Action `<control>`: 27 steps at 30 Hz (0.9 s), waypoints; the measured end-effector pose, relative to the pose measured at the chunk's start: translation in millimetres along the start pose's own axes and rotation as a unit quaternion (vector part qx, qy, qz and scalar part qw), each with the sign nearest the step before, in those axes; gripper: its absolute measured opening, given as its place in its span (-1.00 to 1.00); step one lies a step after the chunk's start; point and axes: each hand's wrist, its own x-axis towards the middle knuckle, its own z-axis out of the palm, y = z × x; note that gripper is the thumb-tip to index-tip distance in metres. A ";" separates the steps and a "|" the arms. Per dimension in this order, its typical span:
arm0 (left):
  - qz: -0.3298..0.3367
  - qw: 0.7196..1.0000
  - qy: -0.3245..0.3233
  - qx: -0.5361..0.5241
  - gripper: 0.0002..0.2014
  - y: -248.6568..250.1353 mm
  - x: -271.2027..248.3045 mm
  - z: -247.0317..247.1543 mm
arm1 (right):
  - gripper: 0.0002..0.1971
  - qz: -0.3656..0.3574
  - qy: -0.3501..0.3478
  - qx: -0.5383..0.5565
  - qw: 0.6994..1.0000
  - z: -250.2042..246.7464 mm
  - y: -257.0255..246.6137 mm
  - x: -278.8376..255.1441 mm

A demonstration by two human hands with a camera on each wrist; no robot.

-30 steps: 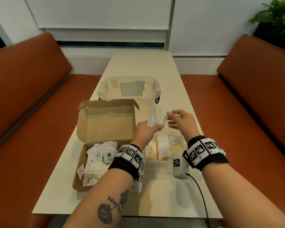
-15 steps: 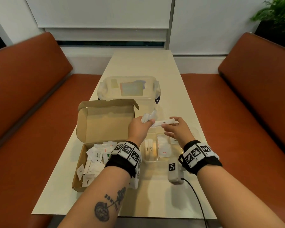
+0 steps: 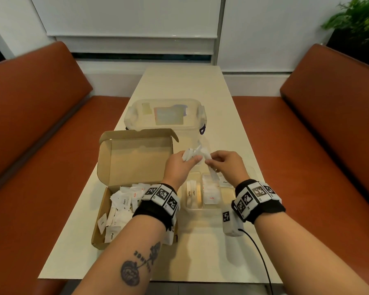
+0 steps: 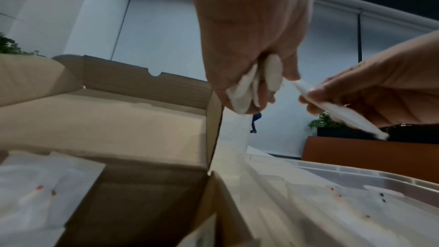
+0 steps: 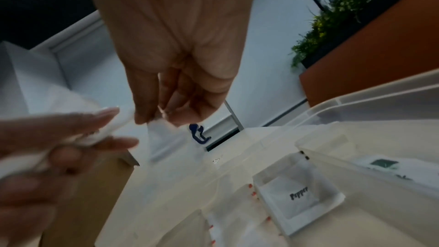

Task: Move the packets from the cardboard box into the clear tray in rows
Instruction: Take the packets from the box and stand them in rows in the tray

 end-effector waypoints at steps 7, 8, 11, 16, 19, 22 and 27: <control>-0.099 0.987 -0.067 -0.104 -0.87 -3.1 -4.3 3.5 | -0.80 0.072 0.039 0.270 0.959 -3.5 -6.6 1.6; -0.098 0.987 -0.058 -0.109 -0.88 -2.3 -4.4 2.7 | -0.78 0.074 0.038 0.271 0.959 -2.6 -5.6 1.1; -0.078 0.994 -0.048 -0.051 -0.90 -1.7 -2.6 -1.5 | -0.52 0.031 0.062 0.072 0.995 -2.7 -2.3 1.1; -0.050 0.997 -0.056 0.020 -0.88 -5.7 -1.3 -7.0 | -0.74 -0.030 -0.035 -0.241 0.969 -4.9 -11.2 1.1; -0.047 0.998 -0.047 0.011 -0.85 -9.0 -3.5 -7.4 | -0.82 -0.012 -0.068 -0.188 0.980 -1.2 -9.4 -1.5; -0.044 0.999 -0.019 0.011 -0.85 -15.5 -5.4 -8.3 | -0.88 0.020 -0.059 -0.159 0.985 5.0 -5.2 -4.0; -0.060 0.997 0.000 0.041 -0.75 -18.6 -4.1 -6.1 | -0.83 0.106 -0.060 -0.132 0.984 29.4 2.6 -11.1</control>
